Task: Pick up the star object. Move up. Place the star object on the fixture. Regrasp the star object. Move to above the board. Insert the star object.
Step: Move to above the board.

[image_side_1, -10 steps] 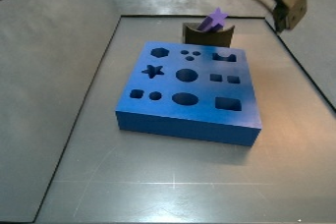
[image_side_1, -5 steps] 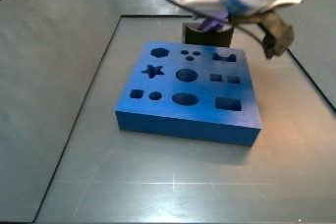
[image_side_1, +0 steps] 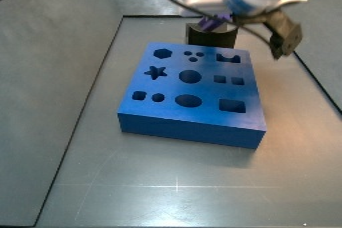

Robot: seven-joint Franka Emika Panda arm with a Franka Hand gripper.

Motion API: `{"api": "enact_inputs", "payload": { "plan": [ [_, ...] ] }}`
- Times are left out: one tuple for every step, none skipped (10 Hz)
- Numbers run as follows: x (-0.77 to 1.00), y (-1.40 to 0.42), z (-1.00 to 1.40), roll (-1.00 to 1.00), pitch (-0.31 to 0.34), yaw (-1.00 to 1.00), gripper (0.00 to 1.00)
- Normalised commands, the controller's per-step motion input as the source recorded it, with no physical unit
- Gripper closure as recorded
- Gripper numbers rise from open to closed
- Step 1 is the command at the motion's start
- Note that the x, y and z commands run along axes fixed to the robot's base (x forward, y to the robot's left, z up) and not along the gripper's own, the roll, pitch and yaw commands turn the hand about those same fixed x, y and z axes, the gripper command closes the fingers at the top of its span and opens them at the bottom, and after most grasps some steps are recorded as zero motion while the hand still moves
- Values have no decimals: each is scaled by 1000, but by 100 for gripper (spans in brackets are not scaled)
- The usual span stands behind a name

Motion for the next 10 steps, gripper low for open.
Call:
{"api": "enact_inputs", "payload": {
  "plan": [
    [-138,-73,1000,-96,-336,-153,100],
    [-139,-67,1000,-102,-285,-200,100],
    [-144,-59,1000,-106,-228,-229,100],
    [-148,-51,1000,-110,-169,-253,100],
    [-147,-39,1000,-113,-82,-271,100],
    [-144,-30,1000,-120,-23,-265,100],
    [-143,-20,1000,-127,29,-240,100],
    [-142,-9,988,-128,69,-206,100],
    [-107,5,730,-121,109,-150,100],
    [-80,11,540,-108,130,-108,100]
  ]
}}
